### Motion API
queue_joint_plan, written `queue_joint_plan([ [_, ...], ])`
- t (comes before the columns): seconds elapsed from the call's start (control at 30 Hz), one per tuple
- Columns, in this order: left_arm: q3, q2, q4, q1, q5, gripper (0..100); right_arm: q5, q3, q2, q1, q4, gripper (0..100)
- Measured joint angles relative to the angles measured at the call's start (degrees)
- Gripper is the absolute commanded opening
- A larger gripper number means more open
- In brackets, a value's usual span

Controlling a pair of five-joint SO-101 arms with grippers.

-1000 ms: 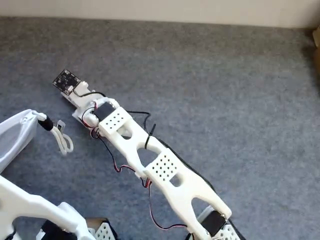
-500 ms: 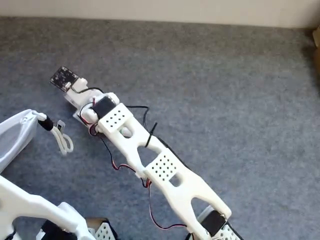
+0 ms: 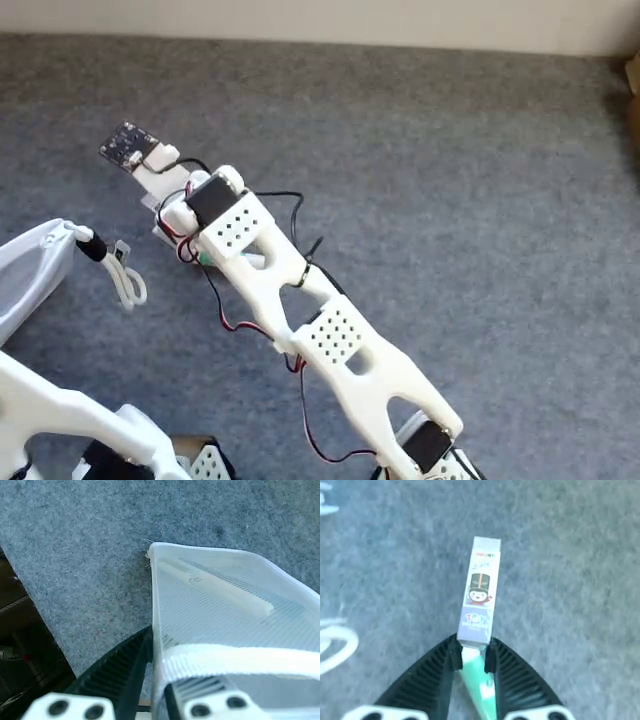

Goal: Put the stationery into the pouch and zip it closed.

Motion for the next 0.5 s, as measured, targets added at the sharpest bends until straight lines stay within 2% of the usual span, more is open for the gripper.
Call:
queue_joint_plan([
  [0.2, 0.0, 0.0, 0.0, 0.0, 0.0, 1, 1.8, 0.0, -1.7, 0.0, 8.0, 0.5],
  [0.5, 0.0, 0.0, 0.0, 0.0, 0.0, 1, 3.6, 0.0, -4.9, 2.1, 8.9, 0.5],
])
